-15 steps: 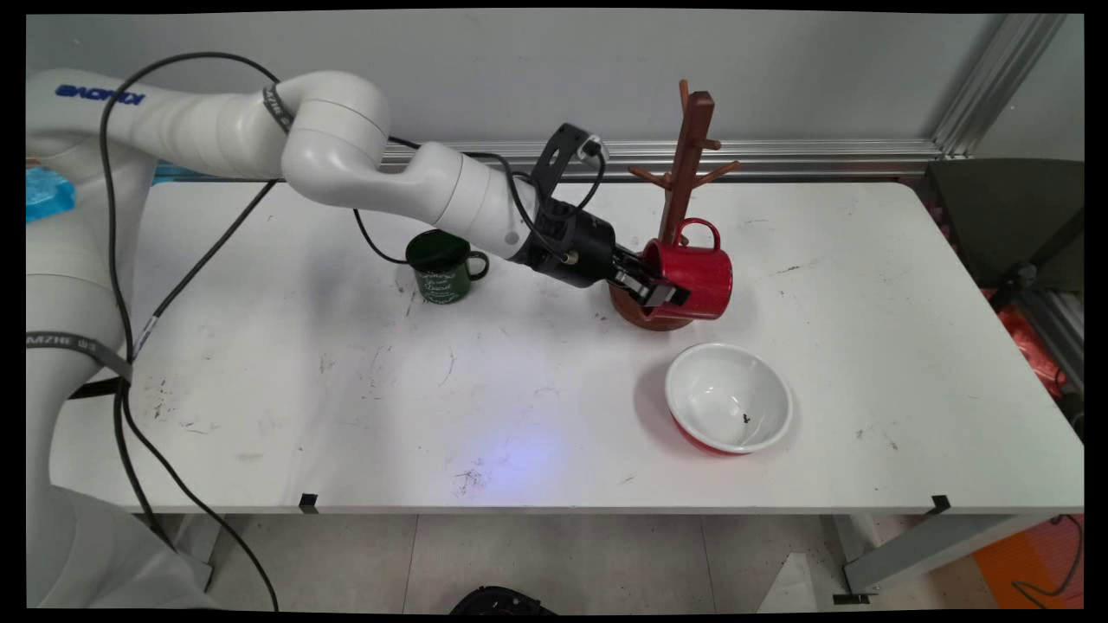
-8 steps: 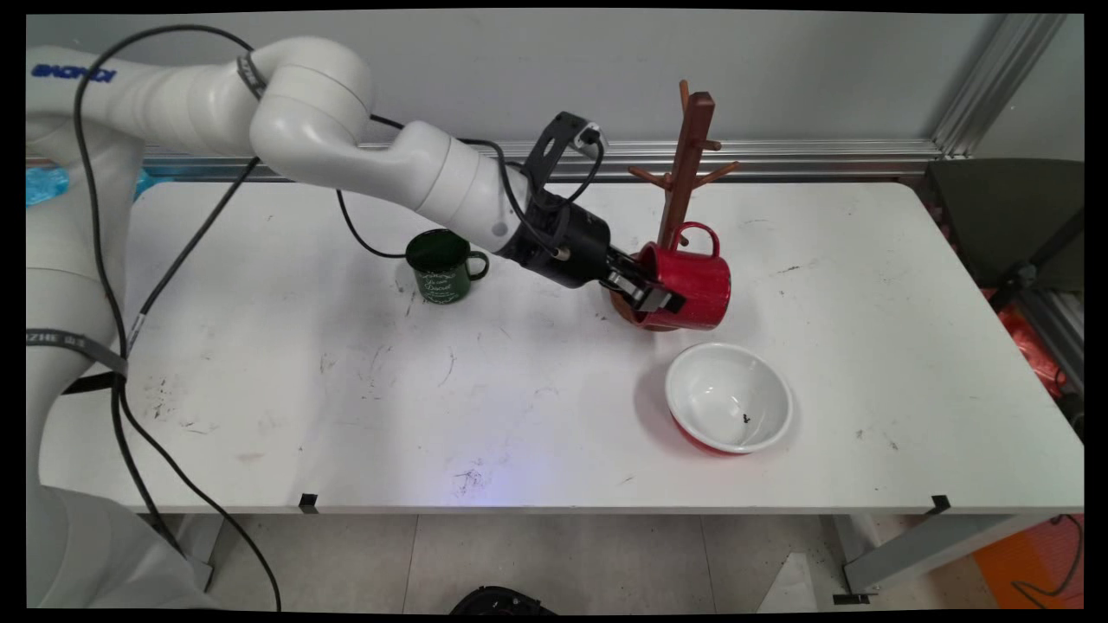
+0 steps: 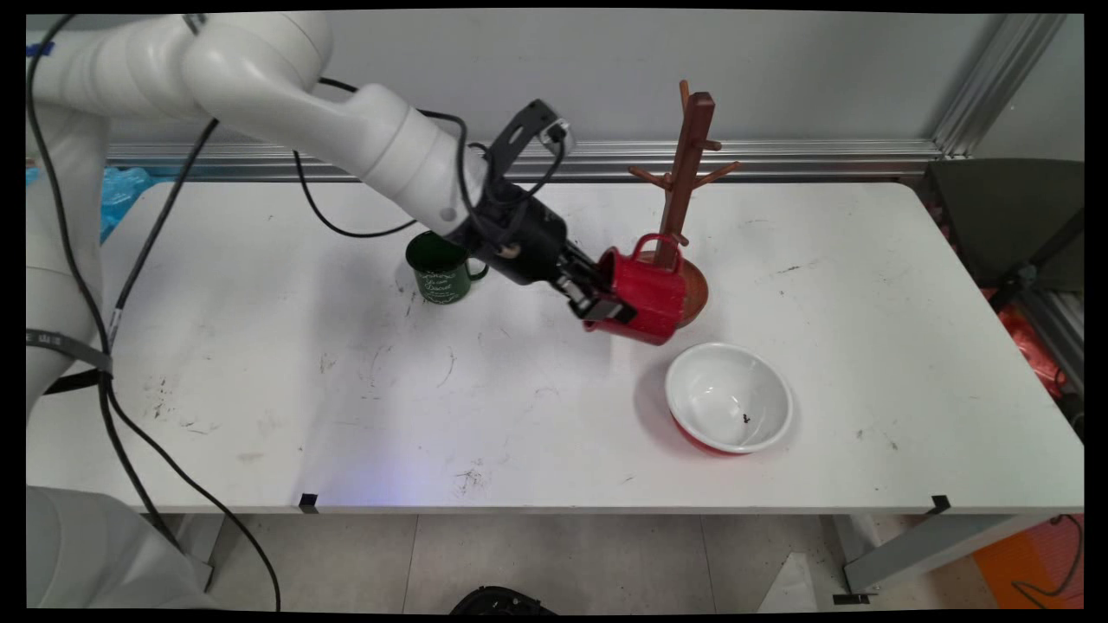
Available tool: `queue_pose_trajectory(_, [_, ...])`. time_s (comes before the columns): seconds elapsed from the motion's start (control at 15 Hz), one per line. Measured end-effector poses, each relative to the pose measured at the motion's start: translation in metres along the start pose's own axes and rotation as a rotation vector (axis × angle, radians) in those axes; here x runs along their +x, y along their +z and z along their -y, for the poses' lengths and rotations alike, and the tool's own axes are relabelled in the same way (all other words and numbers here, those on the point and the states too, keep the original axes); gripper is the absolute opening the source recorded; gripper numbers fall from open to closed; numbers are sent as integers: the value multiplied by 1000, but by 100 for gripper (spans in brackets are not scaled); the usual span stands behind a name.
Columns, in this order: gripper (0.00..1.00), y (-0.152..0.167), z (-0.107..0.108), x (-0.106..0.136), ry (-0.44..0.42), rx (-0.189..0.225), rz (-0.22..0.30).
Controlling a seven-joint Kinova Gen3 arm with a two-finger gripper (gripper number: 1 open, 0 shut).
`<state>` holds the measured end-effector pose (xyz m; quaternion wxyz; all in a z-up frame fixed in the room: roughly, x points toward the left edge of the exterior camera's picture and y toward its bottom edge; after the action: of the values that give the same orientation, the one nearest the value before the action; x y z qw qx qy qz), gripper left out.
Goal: Place the picked object on the table
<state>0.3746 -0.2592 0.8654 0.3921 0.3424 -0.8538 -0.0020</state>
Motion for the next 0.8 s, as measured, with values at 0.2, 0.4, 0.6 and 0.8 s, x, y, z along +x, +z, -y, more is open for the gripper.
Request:
queue_pose_trajectory(0.2, [0, -14, 1, -3, 46, 15, 67])
queue_pose_trajectory(0.4, [0, -29, 4, -9, 100, 40, 155])
queue_pose_trajectory(0.6, [0, -39, 10, -13, 162, 69, 239])
queue_pose_trajectory(0.8, [0, -49, 16, -16, 218, 110, 322])
